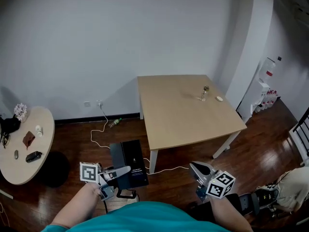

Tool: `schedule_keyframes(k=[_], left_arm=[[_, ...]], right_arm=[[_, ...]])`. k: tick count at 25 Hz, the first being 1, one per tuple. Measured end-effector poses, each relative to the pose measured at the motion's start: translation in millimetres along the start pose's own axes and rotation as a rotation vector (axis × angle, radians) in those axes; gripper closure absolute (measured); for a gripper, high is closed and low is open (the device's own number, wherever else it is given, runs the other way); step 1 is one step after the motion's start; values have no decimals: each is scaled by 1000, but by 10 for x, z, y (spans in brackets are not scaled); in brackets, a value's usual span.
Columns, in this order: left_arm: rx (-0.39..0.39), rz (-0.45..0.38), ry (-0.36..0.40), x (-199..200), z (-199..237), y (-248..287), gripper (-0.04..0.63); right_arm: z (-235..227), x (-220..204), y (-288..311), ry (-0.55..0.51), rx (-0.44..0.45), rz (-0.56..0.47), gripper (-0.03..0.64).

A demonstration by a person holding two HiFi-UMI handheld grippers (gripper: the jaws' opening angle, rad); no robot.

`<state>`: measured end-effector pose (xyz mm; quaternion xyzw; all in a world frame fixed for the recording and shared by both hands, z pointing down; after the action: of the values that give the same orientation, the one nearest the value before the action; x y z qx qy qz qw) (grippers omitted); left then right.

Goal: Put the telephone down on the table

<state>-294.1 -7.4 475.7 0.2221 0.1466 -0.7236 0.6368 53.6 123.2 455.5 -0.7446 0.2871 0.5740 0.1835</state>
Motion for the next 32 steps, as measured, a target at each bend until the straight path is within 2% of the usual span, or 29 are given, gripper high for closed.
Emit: schedule_keyframes(k=[8,15,19,22,24,29,32], left_arm=[[-55,109,-31,903,610,339,420],[-16,247,81,1568,1030,794,420],[-70,274,29,1585,1007,1298,420],[-69,278,39,1531,988,1717,420],[-70,259,43,1505,934,2039,420],[-94,168,-6,1398,715,2827,420],[-89,145,-10,1396,644,3176,420]], right_arm=[[-531,235,542,25,-123,-54,617],[-992,350,721,66,-232,-77,617],[-1338,421,455,65,-284,-79,617],[-1669,467,175,55,-298,-85,617],[-1932,522,-19,34,-286,-74,617],[-2626,702,-502,22,-235,-34,617],[-2984,800,-651,10,-212,-16,617]])
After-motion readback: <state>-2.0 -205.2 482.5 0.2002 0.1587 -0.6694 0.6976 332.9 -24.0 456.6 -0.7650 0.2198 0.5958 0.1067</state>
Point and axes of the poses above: the fingertips, and each gripper's own axes: y forward along the fingers, z to its left, x out of its top, the point moved 8 cm from there along -y, backward along the fingers, and after that the axes turned 11 degrees about x, right-handed, at the moved point
